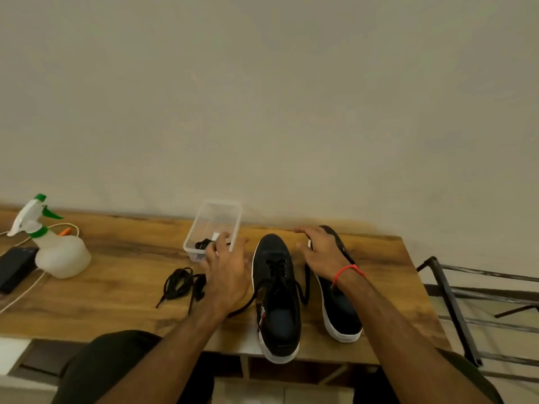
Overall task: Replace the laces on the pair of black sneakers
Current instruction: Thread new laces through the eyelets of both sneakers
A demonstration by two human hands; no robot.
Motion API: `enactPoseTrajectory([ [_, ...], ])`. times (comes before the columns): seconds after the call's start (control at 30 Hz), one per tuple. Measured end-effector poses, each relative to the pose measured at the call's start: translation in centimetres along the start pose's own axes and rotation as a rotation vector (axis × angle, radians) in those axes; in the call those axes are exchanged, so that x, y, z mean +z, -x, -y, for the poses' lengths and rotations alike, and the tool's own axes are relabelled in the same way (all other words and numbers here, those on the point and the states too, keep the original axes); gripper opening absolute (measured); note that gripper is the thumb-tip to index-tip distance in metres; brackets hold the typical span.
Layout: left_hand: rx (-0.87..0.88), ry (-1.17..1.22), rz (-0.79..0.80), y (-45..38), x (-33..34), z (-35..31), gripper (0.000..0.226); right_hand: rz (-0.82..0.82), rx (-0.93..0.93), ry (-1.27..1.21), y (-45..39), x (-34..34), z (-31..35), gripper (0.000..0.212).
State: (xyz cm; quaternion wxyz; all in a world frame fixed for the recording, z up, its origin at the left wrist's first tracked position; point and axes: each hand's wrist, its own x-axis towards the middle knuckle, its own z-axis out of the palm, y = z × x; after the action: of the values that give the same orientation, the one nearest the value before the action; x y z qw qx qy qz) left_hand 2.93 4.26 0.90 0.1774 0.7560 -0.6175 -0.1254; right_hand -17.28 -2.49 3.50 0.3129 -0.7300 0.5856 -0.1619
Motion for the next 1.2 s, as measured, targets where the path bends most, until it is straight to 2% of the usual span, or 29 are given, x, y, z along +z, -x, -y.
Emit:
enactPoseTrajectory([
  [0.07, -0.006, 0.086, 0.038, 0.4, 0.4, -0.1, 0.020, -0.020, 0.016, 0.103, 0.2, 1.7, -1.8, 0.036],
  [0.13, -0.006, 0.202, 0.141, 0.3, 0.5, -0.2, 0.016, -0.022, 0.011, 0.071, 1.0, 2.3, -1.6, 0.024],
  [0.2, 0.018, 0.198, 0.254, 0.0, 0.6, -0.1, 0.021, 0.066, 0.004, 0.034, 1.9, 2.6, -0.8, 0.015],
  [0.3, 0.010, 0.165, 0.371, -0.1, 0.6, 0.2, 0.021, 0.233, 0.031, 0.092, 3.1, 2.8, -0.2, 0.018],
  [0.4, -0.040, 0.231, 0.514, -0.2, 0.4, 0.5, 0.022, 0.283, 0.129, 0.076, 3.5, 2.4, -0.4, 0.023],
  [0.47, -0.093, 0.381, 0.559, -0.2, -0.2, 0.1, 0.024, 0.285, 0.150, 0.023, 3.6, 1.7, -0.4, 0.028],
  [0.57, -0.209, 0.604, 0.589, -0.4, -1.5, -0.2, 0.020, 0.296, 0.173, -0.155, 3.5, 0.6, -0.6, 0.021],
  [0.67, -0.189, 0.609, 0.459, -1.0, -2.6, 0.3, 0.015, 0.251, 0.127, -0.297, 3.1, -0.7, -1.0, 0.015],
  [0.73, -0.149, 0.668, 0.312, -1.8, -3.2, 0.6, 0.008, 0.066, -0.022, -0.216, 2.4, -1.5, -1.6, 0.014],
  [0.8, -0.060, 0.675, 0.141, -2.4, -3.1, 0.9, 0.020, -0.189, -0.197, -0.003, 1.4, -1.5, -2.3, 0.016],
  [0.87, 0.088, 0.309, -0.030, -2.5, -2.2, 0.9, 0.027, -0.396, -0.292, 0.207, 0.7, -1.0, -2.2, 0.016],
  [0.9, 0.125, 0.102, -0.107, -2.1, -1.9, 0.6, 0.031, -0.466, -0.281, 0.287, 0.6, -0.8, -1.8, 0.017],
  [0.93, 0.116, 0.001, -0.150, -1.9, -1.4, 0.4, 0.035, -0.503, -0.235, 0.350, 0.5, -0.5, -1.6, 0.016],
  [0.97, 0.067, 0.002, -0.115, -1.6, -1.3, 0.1, 0.037, -0.491, -0.180, 0.360, 0.7, -0.3, -1.1, 0.013],
  [1.0, -0.007, 0.092, -0.024, -1.4, -1.1, -0.1, 0.036, -0.408, -0.098, 0.302, 0.8, -0.1, -0.8, 0.013],
  [1.1, -0.258, 0.324, 0.447, -0.7, -0.2, -0.9, 0.053, 0.018, 0.200, 0.090, 1.6, 1.4, -0.3, 0.049],
  [1.13, -0.304, 0.371, 0.519, -0.5, 0.2, -1.1, 0.055, 0.090, 0.234, 0.052, 1.9, 2.0, -0.1, 0.053],
  [1.2, -0.349, 0.502, 0.497, -0.5, 1.2, -1.3, 0.054, 0.094, 0.231, -0.023, 2.2, 3.4, 0.1, 0.048],
])
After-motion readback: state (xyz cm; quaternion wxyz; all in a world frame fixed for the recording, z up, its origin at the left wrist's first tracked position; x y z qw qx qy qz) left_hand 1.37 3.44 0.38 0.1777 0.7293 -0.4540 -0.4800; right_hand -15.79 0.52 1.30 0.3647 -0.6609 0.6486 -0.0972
